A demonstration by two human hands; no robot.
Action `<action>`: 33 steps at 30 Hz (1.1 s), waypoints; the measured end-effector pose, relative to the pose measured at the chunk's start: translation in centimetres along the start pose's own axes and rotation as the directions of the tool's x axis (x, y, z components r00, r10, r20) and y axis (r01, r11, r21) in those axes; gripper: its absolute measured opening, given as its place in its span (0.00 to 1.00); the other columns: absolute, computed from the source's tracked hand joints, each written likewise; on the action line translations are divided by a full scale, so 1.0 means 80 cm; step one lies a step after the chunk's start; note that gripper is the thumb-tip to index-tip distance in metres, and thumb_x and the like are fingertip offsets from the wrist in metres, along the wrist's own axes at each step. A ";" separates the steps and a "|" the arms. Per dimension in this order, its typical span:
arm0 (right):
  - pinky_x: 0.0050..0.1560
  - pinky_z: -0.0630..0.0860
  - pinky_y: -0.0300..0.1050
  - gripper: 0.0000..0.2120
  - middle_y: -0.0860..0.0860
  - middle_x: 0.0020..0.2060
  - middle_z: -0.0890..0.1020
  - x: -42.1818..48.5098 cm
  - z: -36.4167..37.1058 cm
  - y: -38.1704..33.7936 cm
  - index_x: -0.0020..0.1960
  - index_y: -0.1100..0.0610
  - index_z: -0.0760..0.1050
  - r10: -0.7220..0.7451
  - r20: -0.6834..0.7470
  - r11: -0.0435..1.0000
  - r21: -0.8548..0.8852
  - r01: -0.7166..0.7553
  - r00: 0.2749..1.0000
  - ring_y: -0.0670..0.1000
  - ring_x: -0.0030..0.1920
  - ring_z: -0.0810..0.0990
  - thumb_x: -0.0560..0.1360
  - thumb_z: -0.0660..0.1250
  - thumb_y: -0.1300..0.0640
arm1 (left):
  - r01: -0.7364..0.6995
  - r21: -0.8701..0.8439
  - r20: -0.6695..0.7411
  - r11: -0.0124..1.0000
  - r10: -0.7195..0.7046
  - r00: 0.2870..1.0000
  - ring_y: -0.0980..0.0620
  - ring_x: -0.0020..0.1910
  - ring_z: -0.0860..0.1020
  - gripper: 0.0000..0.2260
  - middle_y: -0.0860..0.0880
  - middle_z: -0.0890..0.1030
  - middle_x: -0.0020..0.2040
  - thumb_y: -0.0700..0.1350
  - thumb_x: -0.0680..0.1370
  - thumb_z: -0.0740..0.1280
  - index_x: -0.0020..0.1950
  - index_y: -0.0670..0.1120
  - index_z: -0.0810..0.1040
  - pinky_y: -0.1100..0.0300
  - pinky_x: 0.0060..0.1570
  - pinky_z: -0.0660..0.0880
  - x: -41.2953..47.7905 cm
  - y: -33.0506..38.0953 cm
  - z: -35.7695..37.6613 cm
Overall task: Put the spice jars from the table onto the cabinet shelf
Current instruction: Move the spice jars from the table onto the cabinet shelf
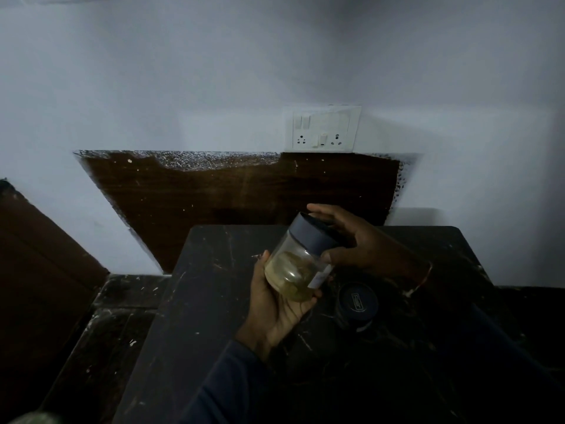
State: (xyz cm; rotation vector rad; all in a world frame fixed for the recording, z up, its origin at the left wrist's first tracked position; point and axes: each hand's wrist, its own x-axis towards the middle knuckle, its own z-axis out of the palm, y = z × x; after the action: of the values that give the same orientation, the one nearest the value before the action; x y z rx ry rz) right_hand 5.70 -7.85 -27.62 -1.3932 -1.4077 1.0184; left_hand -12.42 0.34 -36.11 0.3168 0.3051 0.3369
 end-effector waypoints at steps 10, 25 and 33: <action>0.60 0.77 0.58 0.25 0.56 0.63 0.79 0.000 0.035 0.044 0.70 0.54 0.67 0.123 -0.254 0.737 0.671 0.083 0.959 0.59 0.62 0.79 0.73 0.62 0.61 | -0.237 0.134 -0.111 0.962 0.253 0.961 0.39 0.58 0.79 0.27 0.36 0.78 0.63 0.60 0.77 0.57 0.67 0.43 0.72 0.46 0.47 0.82 -0.001 -0.020 0.030; 0.42 0.81 0.41 0.34 0.53 0.56 0.81 0.009 0.051 0.032 0.58 0.49 0.75 0.239 -0.500 0.925 0.377 -0.039 0.832 0.51 0.51 0.84 0.57 0.77 0.38 | -0.283 0.575 -0.070 0.767 0.391 0.918 0.29 0.64 0.72 0.22 0.34 0.76 0.63 0.56 0.75 0.67 0.62 0.41 0.76 0.29 0.65 0.65 0.015 -0.006 0.005; 0.45 0.81 0.47 0.32 0.54 0.59 0.80 0.008 0.049 0.037 0.66 0.52 0.71 0.286 -0.358 0.805 0.593 -0.020 0.889 0.53 0.53 0.84 0.65 0.72 0.42 | -0.233 0.251 -0.079 0.940 0.260 0.962 0.39 0.59 0.80 0.27 0.35 0.79 0.62 0.55 0.75 0.63 0.67 0.39 0.72 0.45 0.52 0.79 0.010 -0.005 0.023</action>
State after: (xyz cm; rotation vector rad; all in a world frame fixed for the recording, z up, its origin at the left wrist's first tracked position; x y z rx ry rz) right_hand 2.77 -6.97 -31.48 -1.1805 -0.5787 1.0428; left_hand -10.97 -0.22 -34.77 0.5782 0.4179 0.5687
